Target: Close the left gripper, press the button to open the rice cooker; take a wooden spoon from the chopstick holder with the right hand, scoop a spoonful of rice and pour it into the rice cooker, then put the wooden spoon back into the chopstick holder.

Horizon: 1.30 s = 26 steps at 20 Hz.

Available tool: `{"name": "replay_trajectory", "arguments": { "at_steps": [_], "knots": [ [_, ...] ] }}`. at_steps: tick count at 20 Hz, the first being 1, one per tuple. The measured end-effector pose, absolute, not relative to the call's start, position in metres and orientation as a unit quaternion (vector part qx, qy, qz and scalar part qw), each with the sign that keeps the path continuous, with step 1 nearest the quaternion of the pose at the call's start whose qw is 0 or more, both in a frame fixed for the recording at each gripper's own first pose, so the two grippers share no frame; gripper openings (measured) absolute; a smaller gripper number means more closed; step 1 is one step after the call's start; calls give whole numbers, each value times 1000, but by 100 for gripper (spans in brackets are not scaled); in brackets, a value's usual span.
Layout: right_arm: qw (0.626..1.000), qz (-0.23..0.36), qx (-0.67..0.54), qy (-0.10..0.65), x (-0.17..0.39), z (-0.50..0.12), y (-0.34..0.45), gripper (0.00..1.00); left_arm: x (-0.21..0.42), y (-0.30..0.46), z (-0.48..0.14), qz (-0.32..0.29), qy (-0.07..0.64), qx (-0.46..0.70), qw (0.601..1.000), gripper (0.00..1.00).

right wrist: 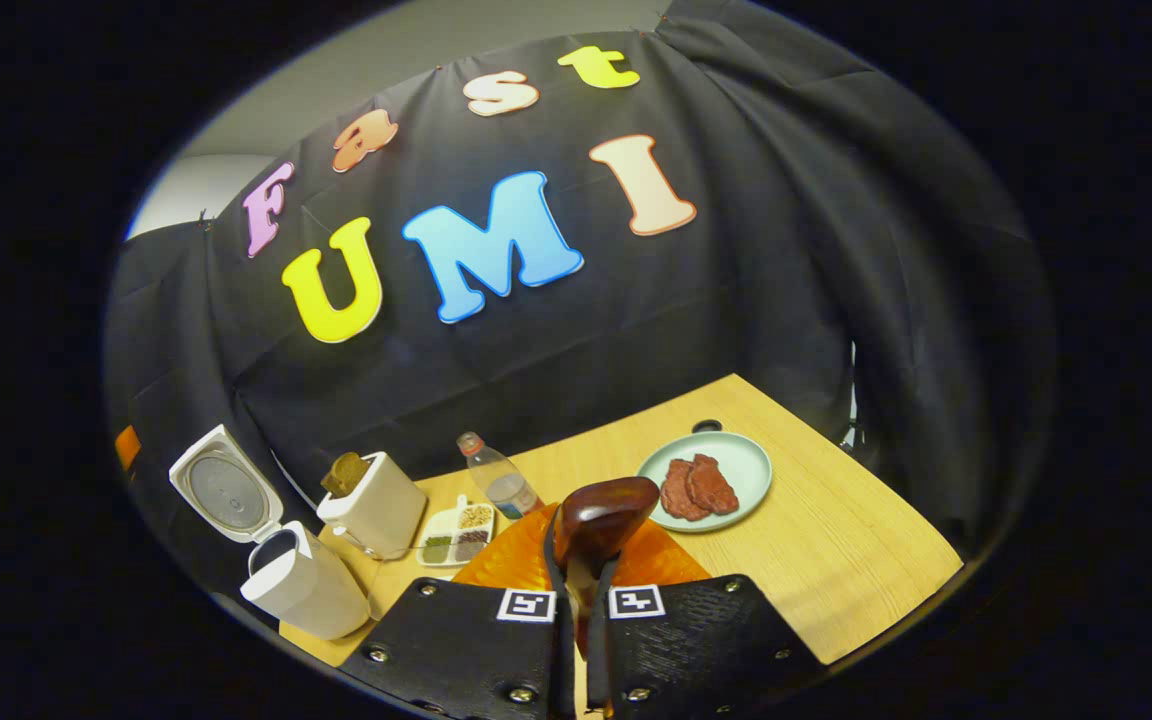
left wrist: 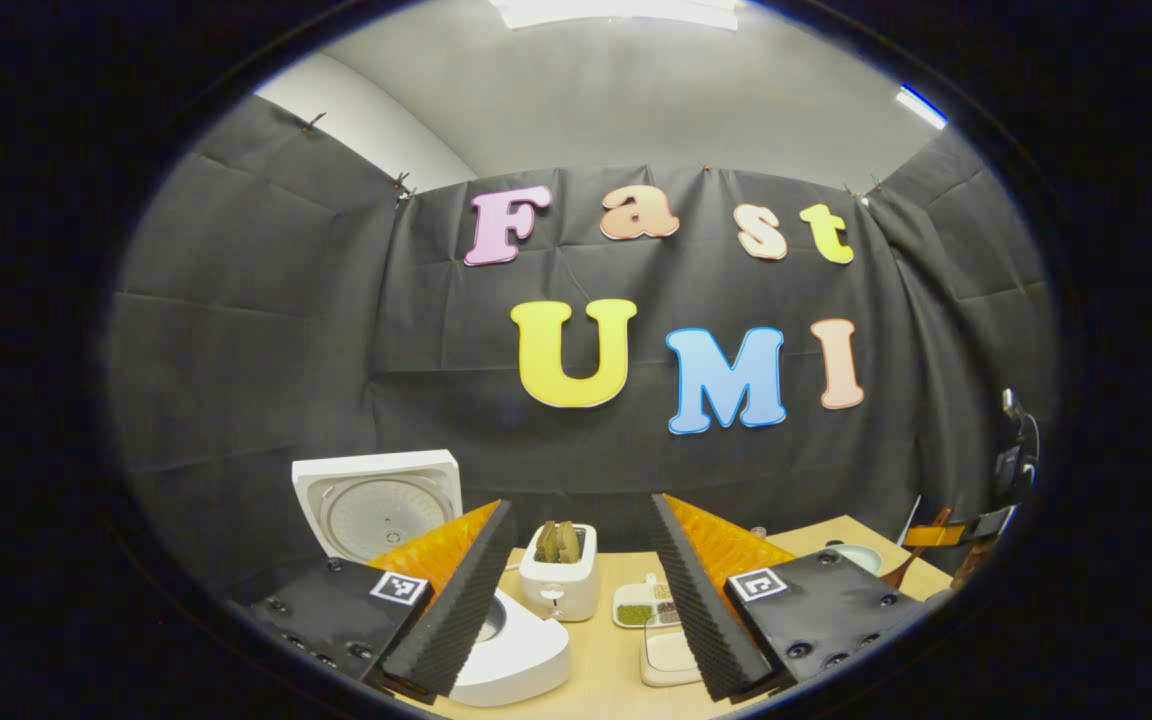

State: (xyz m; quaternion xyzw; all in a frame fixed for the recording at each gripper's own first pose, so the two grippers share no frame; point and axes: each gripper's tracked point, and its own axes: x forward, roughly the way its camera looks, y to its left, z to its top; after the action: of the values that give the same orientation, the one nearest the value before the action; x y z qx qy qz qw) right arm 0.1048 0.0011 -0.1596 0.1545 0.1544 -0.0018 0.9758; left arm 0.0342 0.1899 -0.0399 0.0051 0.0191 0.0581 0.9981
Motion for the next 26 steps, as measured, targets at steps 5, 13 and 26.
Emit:
{"name": "replay_trajectory", "arguments": {
  "at_steps": [5,13,26],
  "knots": [
    [980,60,134,137,126,-137,72,5,26,204,-44,45,17,7,999,94],
    [977,87,74,180,164,-198,151,5,9,231,-53,28,18,8,999,94],
    [964,97,5,246,181,-308,214,5,1,294,-93,46,54,-11,997,93]
  ]
}}
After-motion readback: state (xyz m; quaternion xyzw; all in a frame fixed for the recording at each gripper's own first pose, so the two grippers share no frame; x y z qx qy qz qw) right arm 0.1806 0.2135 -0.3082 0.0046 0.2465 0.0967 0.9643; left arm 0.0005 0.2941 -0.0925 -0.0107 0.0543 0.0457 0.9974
